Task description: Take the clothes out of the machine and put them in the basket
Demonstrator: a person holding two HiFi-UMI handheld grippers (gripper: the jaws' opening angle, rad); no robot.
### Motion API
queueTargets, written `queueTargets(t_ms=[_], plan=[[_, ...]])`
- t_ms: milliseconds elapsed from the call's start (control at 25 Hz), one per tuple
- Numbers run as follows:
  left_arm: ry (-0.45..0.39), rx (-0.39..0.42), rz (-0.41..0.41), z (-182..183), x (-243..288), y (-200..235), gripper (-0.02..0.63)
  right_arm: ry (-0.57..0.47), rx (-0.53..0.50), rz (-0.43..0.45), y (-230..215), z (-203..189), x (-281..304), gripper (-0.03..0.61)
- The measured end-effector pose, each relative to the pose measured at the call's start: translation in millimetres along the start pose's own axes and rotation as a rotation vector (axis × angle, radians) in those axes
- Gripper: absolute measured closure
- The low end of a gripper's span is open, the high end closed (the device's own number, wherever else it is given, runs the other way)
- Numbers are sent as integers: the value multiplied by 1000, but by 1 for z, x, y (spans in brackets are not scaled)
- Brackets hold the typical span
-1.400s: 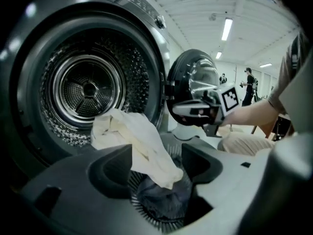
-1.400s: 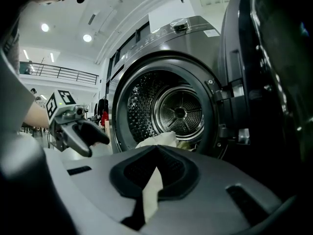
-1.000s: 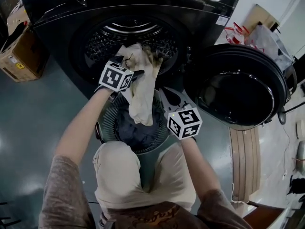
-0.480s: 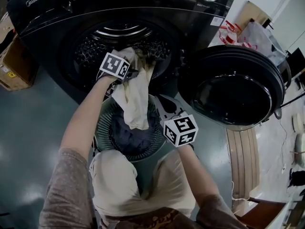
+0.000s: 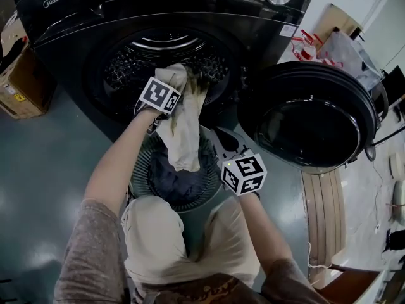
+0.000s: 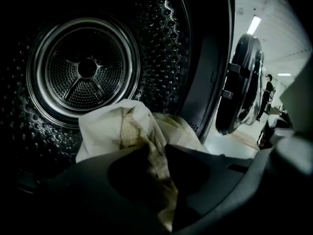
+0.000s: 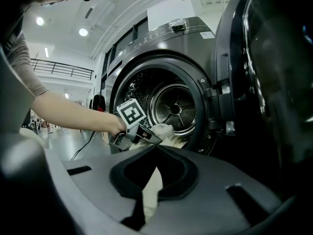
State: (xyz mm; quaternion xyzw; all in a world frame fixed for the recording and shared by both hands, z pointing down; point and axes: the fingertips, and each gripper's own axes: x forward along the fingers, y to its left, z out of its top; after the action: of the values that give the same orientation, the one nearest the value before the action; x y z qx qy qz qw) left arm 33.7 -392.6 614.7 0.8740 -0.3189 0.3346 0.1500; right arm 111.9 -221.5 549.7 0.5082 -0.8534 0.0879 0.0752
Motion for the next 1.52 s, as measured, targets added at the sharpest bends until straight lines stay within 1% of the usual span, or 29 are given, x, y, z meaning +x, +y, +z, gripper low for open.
queueTargets(t_ms=[80,280,560,640,800,1040,1080,1120,1160,1240,1360,1520], plan=[[-5,23,17,0,-10,-5,529,-7,-1,2,0,3,-3,581],[-53,36,50,1,-56,-20,535,-31,-14,12,-5,13,-11,581],[-88,101,55,-10,-139,-67,535,-63,-24,23,-14,26,-17,581],[-93,111,45,-15,-159,-82,535,-69,-28,35,-12,30,-16,581],[-86,99,10,-29,-187,-111,534,-67,-48,77,2,35,-11,581],[-49,83,-20,-62,-198,-140,531,-66,-65,129,18,40,-1,581],[-39,90,-20,-67,-197,-143,524,-66,-65,135,21,40,0,581],[-31,100,-13,-71,-195,-144,498,-67,-65,140,23,40,1,581],[-29,108,-1,-74,-193,-143,445,-67,-64,145,25,40,2,581],[-45,101,21,-73,-194,-138,380,-66,-61,153,30,38,3,581],[-67,76,28,-69,-194,-131,357,-63,-55,153,30,34,4,581],[-58,73,25,-76,-183,-124,357,-54,-49,146,26,28,9,581]])
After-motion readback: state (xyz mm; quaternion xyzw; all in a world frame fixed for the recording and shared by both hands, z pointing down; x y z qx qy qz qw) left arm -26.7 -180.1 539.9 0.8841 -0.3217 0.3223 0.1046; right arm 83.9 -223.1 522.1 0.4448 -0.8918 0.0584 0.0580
